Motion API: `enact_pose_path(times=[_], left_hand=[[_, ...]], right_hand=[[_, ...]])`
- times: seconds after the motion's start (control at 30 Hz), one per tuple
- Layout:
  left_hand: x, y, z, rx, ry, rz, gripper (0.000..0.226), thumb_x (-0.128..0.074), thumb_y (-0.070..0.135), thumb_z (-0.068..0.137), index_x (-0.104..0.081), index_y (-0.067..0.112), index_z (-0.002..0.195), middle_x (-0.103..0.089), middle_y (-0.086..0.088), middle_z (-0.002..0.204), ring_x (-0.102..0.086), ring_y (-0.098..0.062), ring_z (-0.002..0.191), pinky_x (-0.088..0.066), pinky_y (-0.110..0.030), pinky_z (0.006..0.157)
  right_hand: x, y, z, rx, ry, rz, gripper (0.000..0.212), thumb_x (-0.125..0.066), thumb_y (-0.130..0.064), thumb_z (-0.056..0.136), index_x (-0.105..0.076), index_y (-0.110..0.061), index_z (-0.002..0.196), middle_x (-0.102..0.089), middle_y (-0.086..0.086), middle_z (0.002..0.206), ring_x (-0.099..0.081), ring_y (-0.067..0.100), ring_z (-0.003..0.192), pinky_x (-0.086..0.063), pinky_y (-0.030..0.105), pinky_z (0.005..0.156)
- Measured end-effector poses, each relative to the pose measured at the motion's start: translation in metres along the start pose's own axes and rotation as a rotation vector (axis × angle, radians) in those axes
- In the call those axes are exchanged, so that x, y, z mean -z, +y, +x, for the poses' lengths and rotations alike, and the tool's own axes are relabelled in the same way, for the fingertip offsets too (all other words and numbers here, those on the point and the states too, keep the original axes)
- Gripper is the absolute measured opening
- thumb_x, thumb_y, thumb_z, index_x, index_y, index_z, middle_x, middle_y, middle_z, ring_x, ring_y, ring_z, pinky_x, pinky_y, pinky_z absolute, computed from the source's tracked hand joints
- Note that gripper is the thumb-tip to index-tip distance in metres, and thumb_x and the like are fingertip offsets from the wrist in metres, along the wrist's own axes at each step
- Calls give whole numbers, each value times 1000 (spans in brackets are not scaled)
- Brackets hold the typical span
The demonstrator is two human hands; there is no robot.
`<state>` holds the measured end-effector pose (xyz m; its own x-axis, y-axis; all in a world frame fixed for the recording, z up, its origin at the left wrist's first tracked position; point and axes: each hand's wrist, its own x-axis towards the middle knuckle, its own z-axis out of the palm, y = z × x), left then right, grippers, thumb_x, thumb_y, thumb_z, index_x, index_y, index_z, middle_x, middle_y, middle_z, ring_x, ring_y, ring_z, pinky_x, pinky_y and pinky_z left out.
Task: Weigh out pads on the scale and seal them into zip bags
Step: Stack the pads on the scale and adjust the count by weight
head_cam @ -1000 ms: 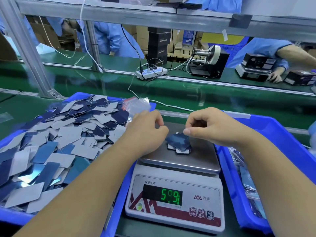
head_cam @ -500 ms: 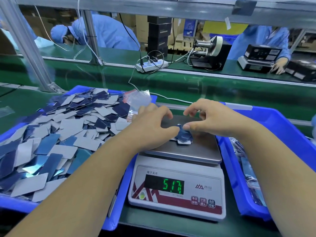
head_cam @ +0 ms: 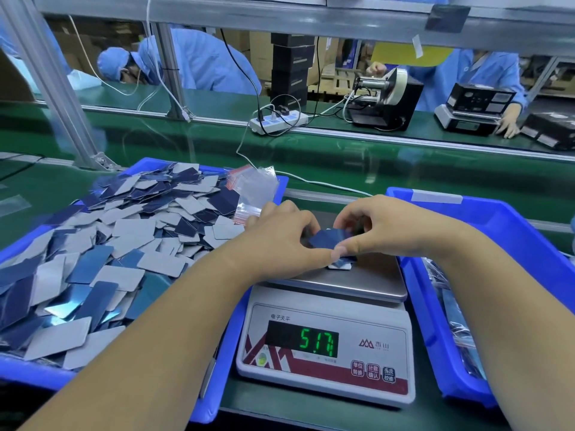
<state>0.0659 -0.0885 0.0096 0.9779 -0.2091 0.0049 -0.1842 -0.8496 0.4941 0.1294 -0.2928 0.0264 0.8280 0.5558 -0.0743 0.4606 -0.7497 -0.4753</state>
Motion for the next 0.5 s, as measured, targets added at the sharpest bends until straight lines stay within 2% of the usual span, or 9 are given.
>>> enact_pose_path(times=[0.13, 0.3, 0.4, 0.5], left_hand=[[2, 0, -1, -30, -21, -30, 35, -73, 65, 73, -54, 38, 87, -50, 12, 101, -38, -13, 108, -44, -41, 96], [0, -1, 2, -46, -40, -78, 39, -79, 61, 68, -54, 39, 87, -53, 16, 97, -42, -5, 101, -44, -31, 82], [-1, -2, 2, -33, -35, -197, 36, -82, 54, 68, -57, 38, 86, -63, 15, 86, -55, -1, 80, -48, -27, 67], [-1, -2, 2, -28, -47, -285, 33, -84, 46, 69, -56, 37, 86, -62, 26, 74, -54, 3, 60, -55, -31, 65]], right_hand=[[0, -3, -1, -27, -46, 22, 41, -83, -58, 61, -65, -35, 89, -65, -18, 82, -52, -6, 62, -41, 17, 62], [1, -7, -5, -46, -36, 12, 46, -87, -57, 59, -59, -32, 87, -58, -18, 72, -49, -4, 61, -41, 20, 60], [2, -9, -6, -54, -22, 42, 49, -88, -53, 59, -56, -28, 86, -56, -22, 64, -46, 0, 57, -41, 25, 59], [0, -8, -5, -56, -14, 147, 46, -91, -43, 62, -55, -28, 87, -57, -20, 61, -48, 3, 56, -42, 25, 57]])
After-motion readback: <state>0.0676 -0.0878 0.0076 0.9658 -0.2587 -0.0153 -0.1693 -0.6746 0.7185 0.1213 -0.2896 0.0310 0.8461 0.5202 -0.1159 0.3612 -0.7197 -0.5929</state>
